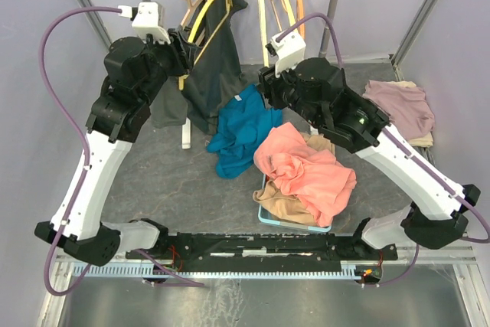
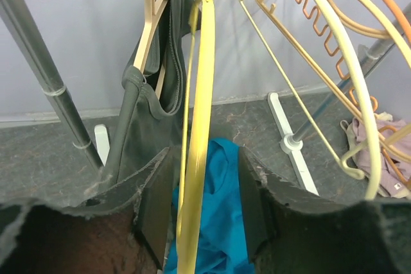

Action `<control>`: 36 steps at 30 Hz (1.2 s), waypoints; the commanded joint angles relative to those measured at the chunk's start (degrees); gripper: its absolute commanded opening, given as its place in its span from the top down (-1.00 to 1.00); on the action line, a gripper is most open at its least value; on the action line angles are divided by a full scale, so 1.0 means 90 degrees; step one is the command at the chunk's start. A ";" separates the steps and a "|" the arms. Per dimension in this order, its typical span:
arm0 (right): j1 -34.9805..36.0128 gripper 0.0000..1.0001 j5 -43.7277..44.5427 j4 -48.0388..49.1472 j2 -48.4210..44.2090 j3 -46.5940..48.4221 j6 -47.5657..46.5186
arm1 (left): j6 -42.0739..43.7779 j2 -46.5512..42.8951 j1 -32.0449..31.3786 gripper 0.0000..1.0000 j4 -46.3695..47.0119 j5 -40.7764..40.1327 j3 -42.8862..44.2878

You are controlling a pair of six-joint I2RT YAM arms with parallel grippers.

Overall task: Remove the t-shirt from the hanger
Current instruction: Place the hanger on the clothesline.

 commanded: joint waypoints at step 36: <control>0.0179 -0.21 -0.2577 -0.0903 0.1023 0.0519 -0.0002 | -0.0349 -0.0883 -0.0024 -0.27 -0.0845 -0.1526 0.0408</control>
